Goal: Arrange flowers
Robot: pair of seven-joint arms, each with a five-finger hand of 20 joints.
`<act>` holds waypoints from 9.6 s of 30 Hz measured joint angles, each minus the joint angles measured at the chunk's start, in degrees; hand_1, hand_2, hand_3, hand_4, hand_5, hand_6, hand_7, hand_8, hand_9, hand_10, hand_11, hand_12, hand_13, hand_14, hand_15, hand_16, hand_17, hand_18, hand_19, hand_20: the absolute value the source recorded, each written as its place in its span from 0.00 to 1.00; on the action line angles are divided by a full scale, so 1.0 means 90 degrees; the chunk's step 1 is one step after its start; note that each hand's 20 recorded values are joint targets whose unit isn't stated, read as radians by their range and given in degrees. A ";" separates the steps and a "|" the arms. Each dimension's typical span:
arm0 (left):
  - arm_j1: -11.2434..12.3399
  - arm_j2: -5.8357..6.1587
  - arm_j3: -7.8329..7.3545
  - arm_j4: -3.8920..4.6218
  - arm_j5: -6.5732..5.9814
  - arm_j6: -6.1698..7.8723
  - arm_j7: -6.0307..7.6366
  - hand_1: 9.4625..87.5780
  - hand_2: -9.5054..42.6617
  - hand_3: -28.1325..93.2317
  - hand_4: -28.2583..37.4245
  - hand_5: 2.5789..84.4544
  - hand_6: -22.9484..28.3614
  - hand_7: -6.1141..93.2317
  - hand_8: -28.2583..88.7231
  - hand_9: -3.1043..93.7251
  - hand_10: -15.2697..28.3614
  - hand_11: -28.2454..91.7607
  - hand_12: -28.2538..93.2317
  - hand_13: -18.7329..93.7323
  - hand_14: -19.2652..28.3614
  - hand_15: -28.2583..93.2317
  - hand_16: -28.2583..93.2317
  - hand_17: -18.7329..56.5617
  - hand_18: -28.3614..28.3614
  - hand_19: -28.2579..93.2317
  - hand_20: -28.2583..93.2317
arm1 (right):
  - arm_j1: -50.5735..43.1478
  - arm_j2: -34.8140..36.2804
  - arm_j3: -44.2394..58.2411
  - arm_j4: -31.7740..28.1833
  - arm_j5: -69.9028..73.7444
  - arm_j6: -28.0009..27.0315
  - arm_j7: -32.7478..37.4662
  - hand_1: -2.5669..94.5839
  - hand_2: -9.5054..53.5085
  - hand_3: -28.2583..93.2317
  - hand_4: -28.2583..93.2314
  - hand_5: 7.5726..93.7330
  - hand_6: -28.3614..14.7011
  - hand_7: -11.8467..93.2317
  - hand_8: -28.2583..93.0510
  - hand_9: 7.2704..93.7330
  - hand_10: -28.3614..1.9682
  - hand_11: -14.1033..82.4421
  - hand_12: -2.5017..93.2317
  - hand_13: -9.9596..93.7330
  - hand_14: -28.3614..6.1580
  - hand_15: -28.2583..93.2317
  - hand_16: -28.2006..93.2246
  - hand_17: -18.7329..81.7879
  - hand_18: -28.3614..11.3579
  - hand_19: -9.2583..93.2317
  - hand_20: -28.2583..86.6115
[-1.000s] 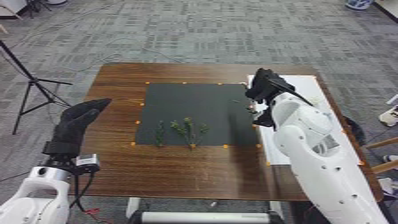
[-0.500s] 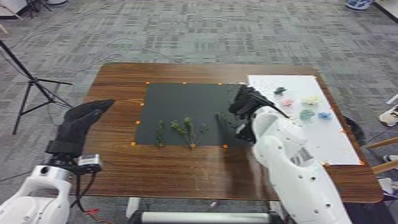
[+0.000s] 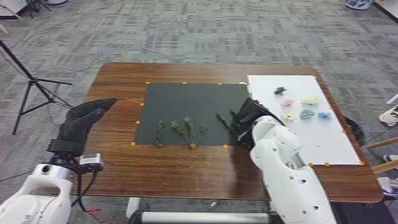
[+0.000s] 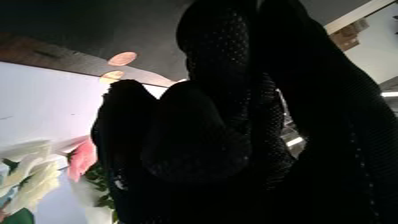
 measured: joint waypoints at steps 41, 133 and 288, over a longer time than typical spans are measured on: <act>0.0023 -0.0004 -0.0004 -0.0010 0.0000 -0.0030 -0.0019 0.20 0.00 0.79 0.08 0.53 0.49 0.24 0.18 0.41 0.60 0.35 0.34 0.41 0.68 0.29 0.26 0.23 0.68 0.23 0.35 | -0.0101 -0.0151 -0.0258 -0.0110 0.0233 -0.0034 -0.0021 0.41 0.06 0.78 0.20 0.87 0.56 0.41 0.35 1.00 0.54 0.57 0.27 1.00 0.77 0.78 0.41 0.95 0.49 1.00 0.71; -0.0019 -0.0031 0.0088 -0.0009 -0.0003 -0.0145 -0.0070 0.20 0.00 0.78 0.08 0.53 0.49 0.24 0.18 0.41 0.60 0.35 0.34 0.42 0.68 0.29 0.26 0.23 0.68 0.23 0.35 | -0.0324 0.0511 -0.0072 -0.0082 0.1345 0.0225 -0.2457 0.23 0.20 0.76 0.15 0.57 0.53 0.35 0.19 0.70 0.42 0.24 0.16 0.97 0.64 0.65 0.51 0.78 0.27 1.00 0.71; -0.0546 0.0321 0.0610 0.1102 -0.1432 0.2444 0.0421 0.22 0.78 0.74 0.00 0.64 0.52 0.26 0.16 0.58 0.67 0.42 0.31 0.53 0.73 0.39 0.20 0.34 0.65 0.28 0.35 | 0.1598 -0.0437 -0.2665 0.1732 -0.0775 0.1141 -0.5415 0.64 0.00 0.74 0.04 0.78 0.69 0.43 0.30 0.99 0.69 0.28 0.38 1.00 0.82 0.71 0.54 0.84 0.41 1.00 0.78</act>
